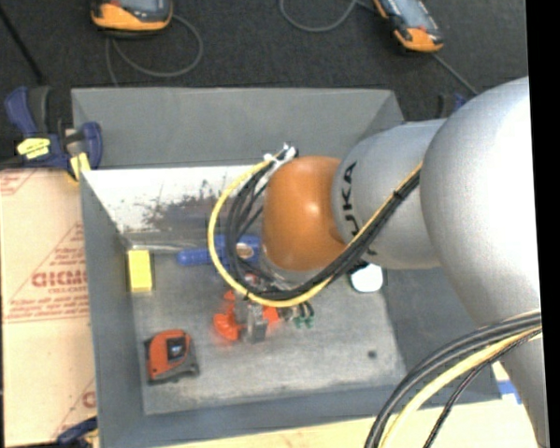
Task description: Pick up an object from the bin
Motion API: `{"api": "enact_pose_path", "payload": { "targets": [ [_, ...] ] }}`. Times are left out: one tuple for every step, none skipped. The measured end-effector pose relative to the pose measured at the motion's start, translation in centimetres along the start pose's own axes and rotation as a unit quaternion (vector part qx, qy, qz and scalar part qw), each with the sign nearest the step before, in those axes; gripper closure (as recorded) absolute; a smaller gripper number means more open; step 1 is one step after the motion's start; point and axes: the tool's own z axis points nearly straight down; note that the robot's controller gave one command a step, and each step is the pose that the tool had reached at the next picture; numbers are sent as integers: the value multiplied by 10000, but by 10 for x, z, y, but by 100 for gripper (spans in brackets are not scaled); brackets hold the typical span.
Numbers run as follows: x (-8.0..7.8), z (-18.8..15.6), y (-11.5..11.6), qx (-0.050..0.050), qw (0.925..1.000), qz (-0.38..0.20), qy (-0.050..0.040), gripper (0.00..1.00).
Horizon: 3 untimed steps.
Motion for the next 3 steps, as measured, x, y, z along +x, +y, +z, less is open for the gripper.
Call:
{"api": "enact_pose_path", "payload": {
  "targets": [
    [0, 0, 0, 0, 10000, 0, 0, 100],
    [-19, -37, 1, -4, 10000, 33, 32, 100],
    [13, -146, -19, 7, 10000, 49, 9, 100]
  ]
}}
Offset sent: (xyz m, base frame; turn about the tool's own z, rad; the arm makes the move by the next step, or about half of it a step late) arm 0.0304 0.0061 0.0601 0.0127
